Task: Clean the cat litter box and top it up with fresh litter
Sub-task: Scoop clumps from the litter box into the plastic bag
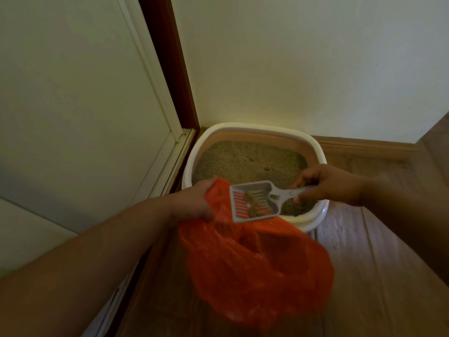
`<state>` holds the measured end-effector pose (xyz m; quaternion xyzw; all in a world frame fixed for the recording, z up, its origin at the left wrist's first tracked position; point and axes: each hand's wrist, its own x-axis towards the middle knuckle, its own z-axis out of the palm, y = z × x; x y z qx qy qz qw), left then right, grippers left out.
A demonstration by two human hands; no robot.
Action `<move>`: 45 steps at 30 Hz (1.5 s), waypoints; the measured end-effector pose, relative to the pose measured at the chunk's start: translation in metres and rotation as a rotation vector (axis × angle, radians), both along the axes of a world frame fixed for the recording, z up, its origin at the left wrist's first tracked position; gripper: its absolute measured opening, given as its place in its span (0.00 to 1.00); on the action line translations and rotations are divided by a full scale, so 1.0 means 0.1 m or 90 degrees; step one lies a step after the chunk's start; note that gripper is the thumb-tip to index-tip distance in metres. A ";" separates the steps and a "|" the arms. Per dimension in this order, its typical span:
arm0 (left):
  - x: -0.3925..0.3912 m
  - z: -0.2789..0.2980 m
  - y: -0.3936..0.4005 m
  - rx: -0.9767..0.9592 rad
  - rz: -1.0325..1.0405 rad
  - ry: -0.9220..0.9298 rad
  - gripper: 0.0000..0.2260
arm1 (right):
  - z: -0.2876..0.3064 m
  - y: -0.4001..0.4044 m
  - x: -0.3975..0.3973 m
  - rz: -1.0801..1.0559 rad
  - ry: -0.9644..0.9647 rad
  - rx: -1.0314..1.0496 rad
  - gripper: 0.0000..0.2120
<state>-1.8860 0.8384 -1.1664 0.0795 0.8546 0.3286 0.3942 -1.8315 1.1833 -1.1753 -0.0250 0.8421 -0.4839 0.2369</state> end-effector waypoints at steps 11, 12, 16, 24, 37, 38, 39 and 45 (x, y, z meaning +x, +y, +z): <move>0.04 0.04 -0.01 0.028 -0.029 -0.098 0.54 | 0.08 -0.48 -0.17 0.314 0.024 0.284 0.08; 0.05 0.04 -0.01 0.023 -0.038 -0.098 0.55 | 0.12 -0.52 -0.18 0.326 0.020 0.292 0.08; 0.08 0.02 -0.02 0.006 -0.062 -0.076 0.55 | 0.27 -0.70 -0.18 0.382 0.042 0.356 0.10; 0.07 0.00 -0.05 0.020 -0.043 -0.072 0.54 | 0.43 -0.89 -0.15 0.392 0.069 0.418 0.11; 0.02 -0.09 -0.06 0.012 -0.002 -0.032 0.53 | 0.34 -0.27 -0.30 0.081 0.029 0.267 0.06; 0.01 -0.10 -0.05 0.011 -0.001 -0.023 0.52 | 0.26 -0.21 -0.30 0.021 0.032 0.245 0.06; 0.00 -0.11 -0.05 0.009 -0.002 -0.015 0.52 | 0.17 -0.17 -0.30 -0.037 0.038 0.234 0.06; -0.05 -0.19 -0.03 -0.003 -0.005 0.011 0.50 | -0.35 0.05 -0.33 -0.242 0.055 0.300 0.11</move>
